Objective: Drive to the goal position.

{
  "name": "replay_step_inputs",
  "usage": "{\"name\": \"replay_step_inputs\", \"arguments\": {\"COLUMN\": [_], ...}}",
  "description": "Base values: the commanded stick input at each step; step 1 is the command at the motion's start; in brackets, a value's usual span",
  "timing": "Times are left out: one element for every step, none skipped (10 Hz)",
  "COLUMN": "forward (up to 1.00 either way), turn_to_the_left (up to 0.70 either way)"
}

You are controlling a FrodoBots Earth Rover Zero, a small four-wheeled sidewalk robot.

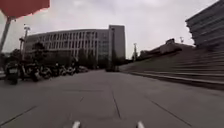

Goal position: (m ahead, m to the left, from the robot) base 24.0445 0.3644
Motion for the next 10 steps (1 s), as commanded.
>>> {"name": "replay_step_inputs", "arguments": {"forward": [0.60,0.60,0.60,0.60,0.60,0.60,0.60,0.60,0.60,0.60], "turn_to_the_left": [0.00,0.00,0.00,0.00,0.04,0.15,0.15,0.15,0.15,0.15]}}
